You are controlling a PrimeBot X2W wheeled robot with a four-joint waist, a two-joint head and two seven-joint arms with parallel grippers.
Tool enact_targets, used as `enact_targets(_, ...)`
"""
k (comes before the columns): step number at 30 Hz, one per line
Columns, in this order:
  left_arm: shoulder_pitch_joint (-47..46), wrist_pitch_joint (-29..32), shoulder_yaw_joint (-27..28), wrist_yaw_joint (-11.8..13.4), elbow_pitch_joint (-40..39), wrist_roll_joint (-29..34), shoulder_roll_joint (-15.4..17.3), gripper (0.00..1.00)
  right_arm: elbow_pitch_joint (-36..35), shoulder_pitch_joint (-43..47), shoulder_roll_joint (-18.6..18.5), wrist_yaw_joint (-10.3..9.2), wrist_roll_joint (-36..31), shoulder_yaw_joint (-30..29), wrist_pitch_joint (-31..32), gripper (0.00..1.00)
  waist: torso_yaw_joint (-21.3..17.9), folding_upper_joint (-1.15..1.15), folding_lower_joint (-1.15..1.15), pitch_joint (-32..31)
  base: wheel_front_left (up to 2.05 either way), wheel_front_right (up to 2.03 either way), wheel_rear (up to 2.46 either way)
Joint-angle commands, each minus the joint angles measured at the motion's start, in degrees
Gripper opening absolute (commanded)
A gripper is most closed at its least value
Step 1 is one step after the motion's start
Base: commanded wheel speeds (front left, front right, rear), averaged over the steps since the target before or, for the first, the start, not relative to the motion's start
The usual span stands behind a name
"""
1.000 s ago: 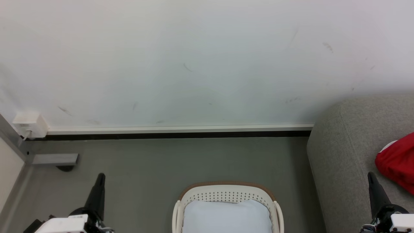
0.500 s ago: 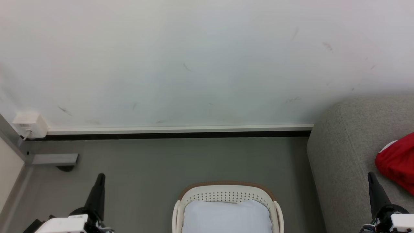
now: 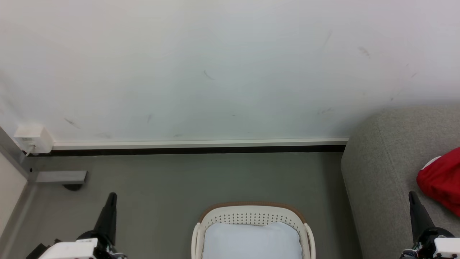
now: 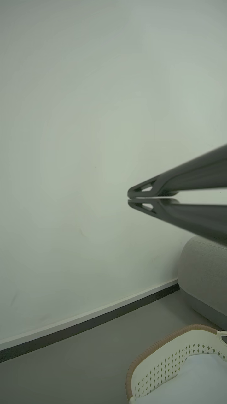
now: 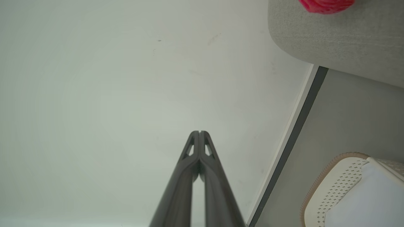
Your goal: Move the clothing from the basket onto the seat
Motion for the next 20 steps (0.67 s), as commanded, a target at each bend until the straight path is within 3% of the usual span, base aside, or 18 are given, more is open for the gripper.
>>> enact_targets(1, -0.44, 0.22, 0.07, -0.24, -0.17, -0.78, 0.13, 0.00, 0.10, -0.68, 0.04, -0.11, -0.42, -0.26, 0.02, 0.00, 0.00, 0.00, 0.00, 0.00, 0.00, 0.00, 0.00)
enact_targets(20, -0.43, 0.21, 0.06, -0.24, -0.17, -0.78, 0.13, 0.00, 0.10, -0.69, 0.08, -0.12, -0.49, -0.31, 0.09, 0.00, 0.00, 0.00, 0.00, 0.00, 0.00, 0.00, 0.00)
